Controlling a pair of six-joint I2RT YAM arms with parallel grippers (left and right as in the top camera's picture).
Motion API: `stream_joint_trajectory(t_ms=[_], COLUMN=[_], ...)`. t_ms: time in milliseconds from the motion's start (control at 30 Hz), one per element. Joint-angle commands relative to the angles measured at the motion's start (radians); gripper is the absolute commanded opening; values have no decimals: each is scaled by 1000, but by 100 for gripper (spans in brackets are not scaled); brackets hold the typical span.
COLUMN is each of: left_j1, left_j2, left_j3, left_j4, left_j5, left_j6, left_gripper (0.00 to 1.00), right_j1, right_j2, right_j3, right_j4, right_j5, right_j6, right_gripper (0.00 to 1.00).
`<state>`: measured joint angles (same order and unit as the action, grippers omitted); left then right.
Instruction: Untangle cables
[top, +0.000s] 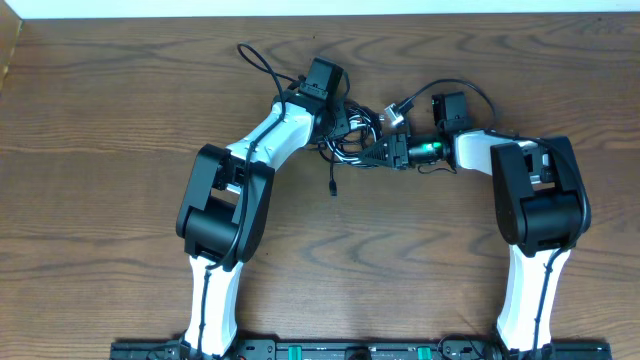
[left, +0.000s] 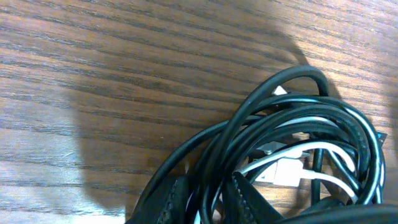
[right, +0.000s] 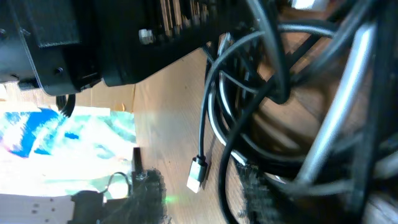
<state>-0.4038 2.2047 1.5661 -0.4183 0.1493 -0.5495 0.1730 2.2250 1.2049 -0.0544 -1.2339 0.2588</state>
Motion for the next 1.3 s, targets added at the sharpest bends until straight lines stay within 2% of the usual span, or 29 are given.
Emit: stream_joint_trajectory(t_ms=[0, 200, 533, 567, 600, 667, 833, 867, 1000, 1033, 1100, 1133, 1167, 1267], left_j1=[5, 5, 5, 5, 5, 5, 5, 5, 5, 5, 5, 5, 5, 5], left_j2=[39, 39, 39, 39, 39, 39, 39, 39, 39, 39, 39, 39, 39, 39], left_j3=[-24, -24, -24, -24, -24, -24, -24, -24, -24, -24, -24, -24, -24, -24], left_j4=[-29, -29, -29, -29, -29, -29, -29, -29, -29, -29, -29, -29, -29, -29], left_j5=[-31, -31, -31, -31, -31, -31, -31, -31, -31, -31, -31, -31, -31, -31], left_j6=[-5, -5, -5, -5, -5, -5, -5, -5, -5, -5, -5, -5, -5, -5], left_gripper=[27, 27, 27, 27, 27, 27, 27, 27, 27, 27, 27, 27, 27, 27], right_j1=[-7, -9, -8, -8, -10, -14, -26, -32, -44, -48, -50, -52, -55, -61], right_j2=[24, 24, 25, 25, 25, 25, 24, 23, 16, 7, 1, 0, -3, -32], right_j3=[3, 3, 3, 3, 3, 4, 5, 5, 5, 5, 6, 11, 17, 19], right_j4=[18, 163, 199, 205, 218, 242, 464, 577, 892, 1104, 1359, 1538, 1611, 1629], right_j5=[-64, -263, -328, -328, -328, -328, -328, -328, -328, -328, -328, -328, -325, -325], right_j6=[-6, -6, 8, 13, 27, 83, 348, 468, 737, 906, 1104, 1245, 1347, 1373], right_gripper=[31, 34, 26, 21, 10, 1, 1, 1, 1, 1, 1, 1, 1, 1])
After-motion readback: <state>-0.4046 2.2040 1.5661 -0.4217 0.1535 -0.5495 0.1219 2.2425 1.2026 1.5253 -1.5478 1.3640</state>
